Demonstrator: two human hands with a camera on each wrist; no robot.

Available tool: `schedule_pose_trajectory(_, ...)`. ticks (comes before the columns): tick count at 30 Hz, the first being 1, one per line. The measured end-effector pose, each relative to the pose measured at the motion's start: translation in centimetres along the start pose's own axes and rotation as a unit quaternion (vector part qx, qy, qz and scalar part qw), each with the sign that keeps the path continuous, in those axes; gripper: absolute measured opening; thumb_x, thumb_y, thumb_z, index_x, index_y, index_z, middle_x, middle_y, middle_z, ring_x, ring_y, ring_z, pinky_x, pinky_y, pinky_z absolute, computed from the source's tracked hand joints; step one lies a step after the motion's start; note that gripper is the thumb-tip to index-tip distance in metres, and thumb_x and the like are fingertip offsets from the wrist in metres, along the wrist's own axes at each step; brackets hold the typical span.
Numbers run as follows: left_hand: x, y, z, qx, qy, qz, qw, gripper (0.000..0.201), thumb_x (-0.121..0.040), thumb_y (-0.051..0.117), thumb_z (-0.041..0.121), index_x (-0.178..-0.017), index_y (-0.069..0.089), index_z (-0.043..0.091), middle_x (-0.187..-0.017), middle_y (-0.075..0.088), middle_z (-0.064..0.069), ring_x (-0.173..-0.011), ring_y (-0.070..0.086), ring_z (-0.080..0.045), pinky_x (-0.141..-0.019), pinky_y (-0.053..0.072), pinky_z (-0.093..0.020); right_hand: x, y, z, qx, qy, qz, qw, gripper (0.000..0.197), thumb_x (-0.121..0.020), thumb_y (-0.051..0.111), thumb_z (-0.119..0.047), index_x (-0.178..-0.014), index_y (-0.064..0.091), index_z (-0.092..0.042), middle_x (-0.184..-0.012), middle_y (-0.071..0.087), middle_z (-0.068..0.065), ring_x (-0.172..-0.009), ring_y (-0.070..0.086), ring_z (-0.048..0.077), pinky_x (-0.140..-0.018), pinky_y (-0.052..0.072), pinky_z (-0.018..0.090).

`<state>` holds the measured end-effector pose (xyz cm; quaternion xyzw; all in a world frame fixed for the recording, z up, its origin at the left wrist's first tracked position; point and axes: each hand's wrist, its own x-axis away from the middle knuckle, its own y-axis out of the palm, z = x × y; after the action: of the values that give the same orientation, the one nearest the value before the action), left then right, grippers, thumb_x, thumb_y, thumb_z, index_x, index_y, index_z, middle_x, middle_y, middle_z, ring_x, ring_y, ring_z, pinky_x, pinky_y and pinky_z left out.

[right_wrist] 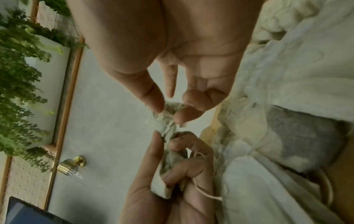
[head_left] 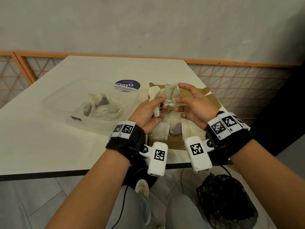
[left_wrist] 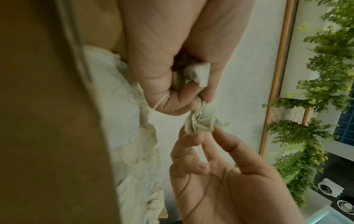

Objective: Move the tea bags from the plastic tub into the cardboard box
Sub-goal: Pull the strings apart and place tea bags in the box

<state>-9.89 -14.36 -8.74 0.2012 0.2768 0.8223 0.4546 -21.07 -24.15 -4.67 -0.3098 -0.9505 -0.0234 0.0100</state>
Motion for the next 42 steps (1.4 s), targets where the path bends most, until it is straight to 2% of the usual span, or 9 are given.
schedule_pose_trajectory(5,0.2,0.3,0.0,-0.008,0.001,0.002,1.000,0.018,-0.092,0.056,0.012,-0.110,0.055,0.009,-0.081,0.057,0.001,-0.060,0.053,-0.005,-0.038,0.036,-0.013,0.1,0.4,0.1,0.146,-0.029,0.036,0.988,0.056,-0.077,0.070,-0.042,-0.124,0.040,-0.032,-0.100,0.063,-0.003,-0.081,0.062,0.010,-0.062,0.044,0.026)
schedule_pose_trajectory(10,0.3,0.2,0.3,0.059,-0.026,0.000,0.998,0.007,-0.094,0.048,0.006,-0.091,0.054,0.010,-0.072,0.057,-0.001,-0.050,0.053,-0.004,-0.035,0.034,-0.011,-0.4,-0.4,-0.3,0.058,-0.022,0.071,0.996,0.007,-0.085,0.065,-0.013,-0.085,0.062,-0.019,-0.074,0.062,-0.001,-0.060,0.056,0.009,-0.049,0.040,0.018)
schedule_pose_trajectory(18,0.5,0.3,0.5,0.076,-0.036,-0.010,0.996,0.011,-0.096,0.048,0.011,-0.086,0.054,0.013,-0.070,0.058,0.001,-0.048,0.050,-0.002,-0.038,0.027,-0.008,-0.1,-1.9,-0.4,-0.029,-0.021,0.090,0.995,0.020,-0.087,0.052,0.005,-0.084,0.056,-0.015,-0.076,0.061,0.005,-0.058,0.062,0.012,-0.047,0.047,0.019)
schedule_pose_trajectory(23,0.4,0.4,0.4,0.052,-0.032,-0.002,0.998,0.012,-0.096,0.049,0.011,-0.085,0.053,0.013,-0.071,0.058,0.001,-0.049,0.050,-0.002,-0.037,0.029,-0.009,0.0,-2.0,0.6,0.001,0.002,0.093,0.996,0.004,-0.087,0.060,-0.010,-0.089,0.058,-0.014,-0.083,0.065,0.008,-0.065,0.065,0.015,-0.052,0.051,0.022)
schedule_pose_trajectory(28,0.5,0.5,0.4,0.019,-0.008,-0.008,1.000,0.007,-0.092,0.056,0.017,-0.096,0.060,0.014,-0.080,0.062,0.001,-0.053,0.049,-0.003,-0.037,0.031,-0.010,-0.4,-2.1,1.2,0.072,-0.022,0.135,0.988,0.010,-0.083,0.066,-0.032,-0.084,0.070,-0.023,-0.080,0.060,0.000,-0.067,0.049,0.013,-0.053,0.037,0.022)
schedule_pose_trajectory(32,0.2,0.4,0.2,0.007,-0.006,0.003,1.000,0.005,-0.091,0.056,0.011,-0.094,0.059,0.013,-0.082,0.057,0.000,-0.053,0.050,-0.003,-0.037,0.034,-0.012,-0.5,-2.1,1.3,0.080,-0.039,0.109,0.990,0.002,-0.082,0.068,-0.019,-0.081,0.069,-0.020,-0.075,0.061,0.002,-0.062,0.050,0.012,-0.051,0.040,0.022)
schedule_pose_trajectory(38,0.2,0.5,0.0,-0.024,0.010,0.039,0.999,0.010,-0.094,0.048,0.006,-0.087,0.055,0.011,-0.066,0.058,0.000,-0.048,0.049,-0.003,-0.039,0.034,-0.012,1.4,-2.0,0.1,0.117,-0.083,0.045,0.989,0.009,-0.082,0.067,-0.013,-0.077,0.067,-0.021,-0.074,0.064,-0.009,-0.069,0.057,0.000,-0.064,0.044,0.016)
schedule_pose_trajectory(40,0.2,0.6,-0.2,-0.070,0.027,0.029,0.997,0.002,-0.091,0.055,0.009,-0.090,0.057,0.009,-0.065,0.059,0.000,-0.054,0.052,-0.007,-0.048,0.041,-0.018,2.3,-1.5,-0.2,0.150,-0.105,-0.019,0.983,0.011,-0.079,0.069,-0.011,-0.076,0.069,-0.021,-0.090,0.065,-0.005,-0.083,0.059,-0.001,-0.077,0.045,0.014)
schedule_pose_trajectory(42,0.3,0.8,-0.3,-0.107,0.035,0.035,0.993,0.020,-0.087,0.061,0.012,-0.104,0.060,0.002,-0.077,0.063,-0.008,-0.066,0.060,-0.016,-0.057,0.050,-0.027,2.7,-0.9,-0.4,0.233,-0.124,-0.063,0.962,0.011,-0.076,0.072,-0.014,-0.078,0.070,-0.025,-0.113,0.056,-0.003,-0.106,0.052,0.001,-0.095,0.040,0.017)
